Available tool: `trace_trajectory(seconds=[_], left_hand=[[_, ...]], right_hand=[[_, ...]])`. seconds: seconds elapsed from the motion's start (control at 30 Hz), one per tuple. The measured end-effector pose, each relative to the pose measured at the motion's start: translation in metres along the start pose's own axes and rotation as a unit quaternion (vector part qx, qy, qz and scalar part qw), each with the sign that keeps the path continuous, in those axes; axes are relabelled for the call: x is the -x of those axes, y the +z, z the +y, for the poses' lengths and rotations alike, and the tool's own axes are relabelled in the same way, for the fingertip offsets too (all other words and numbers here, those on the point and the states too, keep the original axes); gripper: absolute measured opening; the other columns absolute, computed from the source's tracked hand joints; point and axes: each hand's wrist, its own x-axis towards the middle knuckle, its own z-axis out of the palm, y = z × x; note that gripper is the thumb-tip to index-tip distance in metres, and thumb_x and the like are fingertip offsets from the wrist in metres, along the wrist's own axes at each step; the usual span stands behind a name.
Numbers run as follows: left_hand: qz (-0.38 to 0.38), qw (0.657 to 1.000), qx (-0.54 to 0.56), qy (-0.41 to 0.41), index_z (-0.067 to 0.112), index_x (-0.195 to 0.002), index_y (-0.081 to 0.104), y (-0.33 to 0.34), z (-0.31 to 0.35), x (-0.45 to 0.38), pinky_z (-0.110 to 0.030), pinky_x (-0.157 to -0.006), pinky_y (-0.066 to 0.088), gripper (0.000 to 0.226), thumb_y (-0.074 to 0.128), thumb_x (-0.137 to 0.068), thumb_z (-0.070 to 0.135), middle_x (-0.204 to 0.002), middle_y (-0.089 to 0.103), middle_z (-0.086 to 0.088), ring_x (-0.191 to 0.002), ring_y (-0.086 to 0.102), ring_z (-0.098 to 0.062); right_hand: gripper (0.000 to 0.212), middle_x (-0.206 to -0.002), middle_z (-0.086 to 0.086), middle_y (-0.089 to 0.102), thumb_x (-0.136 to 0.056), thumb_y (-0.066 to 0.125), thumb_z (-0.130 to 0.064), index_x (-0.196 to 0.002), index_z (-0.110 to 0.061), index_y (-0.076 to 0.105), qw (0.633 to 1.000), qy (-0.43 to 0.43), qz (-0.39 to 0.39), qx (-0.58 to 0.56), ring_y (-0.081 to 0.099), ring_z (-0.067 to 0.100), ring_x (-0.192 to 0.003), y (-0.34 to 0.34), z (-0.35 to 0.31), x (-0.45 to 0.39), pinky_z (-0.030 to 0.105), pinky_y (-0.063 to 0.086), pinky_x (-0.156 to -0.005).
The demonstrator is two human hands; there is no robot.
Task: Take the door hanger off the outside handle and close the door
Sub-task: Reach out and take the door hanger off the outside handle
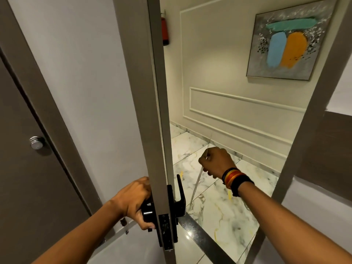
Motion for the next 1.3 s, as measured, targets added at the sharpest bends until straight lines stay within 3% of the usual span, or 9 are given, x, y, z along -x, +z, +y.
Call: trace_trajectory(seconds=[0.1,0.2,0.33,0.47,0.53,0.63,0.77,1.13,1.3], left_hand=[[0.029,0.998,0.015,0.05,0.014,-0.074,0.065,-0.003,0.014,-0.017,-0.013,-0.081,0.039,0.084,0.051,-0.069,0.096,-0.073,0.063,-0.002,-0.071,0.052,-0.018],[0.047,0.995,0.038,0.076,0.011,-0.074,0.066,-0.002,0.025,-0.035,-0.022,-0.085,0.044,0.084,0.054,-0.068,0.094,-0.072,0.063,-0.003,-0.071,0.055,-0.021],[0.076,0.992,0.077,0.063,0.01,-0.056,0.043,0.007,0.043,-0.053,-0.022,-0.07,0.04,0.083,0.057,-0.07,0.09,-0.049,0.043,-0.007,-0.048,0.04,-0.026],[0.096,0.983,0.15,0.047,0.015,-0.052,0.033,0.023,0.062,-0.077,-0.024,-0.054,0.032,0.081,0.059,-0.073,0.089,-0.046,0.034,-0.004,-0.043,0.033,-0.024],[0.113,0.977,0.177,0.03,0.019,-0.051,0.027,0.032,0.072,-0.089,-0.035,-0.048,0.029,0.08,0.058,-0.074,0.089,-0.047,0.024,0.001,-0.043,0.026,-0.023],[0.107,0.97,0.217,0.009,0.018,-0.051,0.028,0.041,0.086,-0.11,-0.027,-0.049,0.022,0.077,0.067,-0.071,0.081,-0.05,0.024,0.001,-0.047,0.022,-0.017],[0.067,0.955,0.271,-0.099,0.03,-0.054,0.035,0.066,0.099,-0.137,-0.03,-0.052,0.035,0.07,0.069,-0.059,0.092,-0.059,0.038,0.004,-0.056,0.036,-0.007],[0.069,0.875,0.428,-0.215,0.015,-0.067,0.038,0.062,0.173,-0.209,-0.03,-0.055,0.029,0.079,0.066,-0.047,0.086,-0.068,0.038,-0.001,-0.061,0.036,-0.013],[0.034,0.87,0.437,-0.227,0.014,-0.069,0.042,0.054,0.186,-0.24,-0.031,-0.055,0.033,0.076,0.073,-0.054,0.082,-0.07,0.043,0.001,-0.06,0.04,-0.014]], right_hand=[[0.033,-0.064,0.011,0.078,-0.087,0.062,-0.029,-0.07,-0.006,0.076,1.0,0.014,-0.012,0.01,0.075,0.029,-0.053,-0.032,0.001,0.003,0.041,0.067,-0.058],[0.048,-0.072,0.02,0.079,-0.09,0.069,-0.041,-0.073,0.004,0.072,0.997,0.029,-0.061,0.045,0.076,0.03,-0.058,-0.062,0.001,0.01,0.044,0.067,-0.065],[0.031,-0.077,0.02,0.08,-0.093,0.069,-0.018,-0.088,0.013,0.072,0.998,0.039,-0.045,0.035,0.077,0.032,-0.063,-0.101,0.01,0.019,0.046,0.067,-0.069],[0.036,-0.063,0.007,0.078,-0.096,0.067,-0.021,-0.082,0.011,0.071,0.997,0.056,0.027,0.038,0.065,0.014,-0.045,-0.142,0.025,0.031,0.028,0.058,-0.048],[0.038,-0.055,0.005,0.074,-0.095,0.07,-0.025,-0.074,0.006,0.072,0.995,0.06,0.062,0.05,0.057,0.007,-0.035,-0.158,0.032,0.037,0.023,0.049,-0.043],[0.039,-0.054,0.006,0.074,-0.094,0.071,-0.029,-0.067,-0.001,0.073,0.99,0.065,0.108,0.064,0.058,0.008,-0.038,-0.18,0.044,0.046,0.024,0.05,-0.049],[0.039,-0.053,0.004,0.074,-0.095,0.071,-0.031,-0.067,-0.005,0.074,0.985,0.07,0.124,0.092,0.061,0.011,-0.043,-0.199,0.053,0.059,0.025,0.05,-0.052],[0.037,-0.052,-0.001,0.074,-0.092,0.071,-0.035,-0.065,-0.011,0.072,0.961,0.123,0.157,0.192,0.054,0.001,-0.031,-0.226,0.077,0.089,0.024,0.049,-0.053],[0.044,-0.062,0.008,0.075,-0.088,0.074,-0.041,-0.069,-0.002,0.07,0.944,0.15,0.176,0.234,0.068,0.023,-0.054,-0.235,0.089,0.102,0.042,0.063,-0.065]])
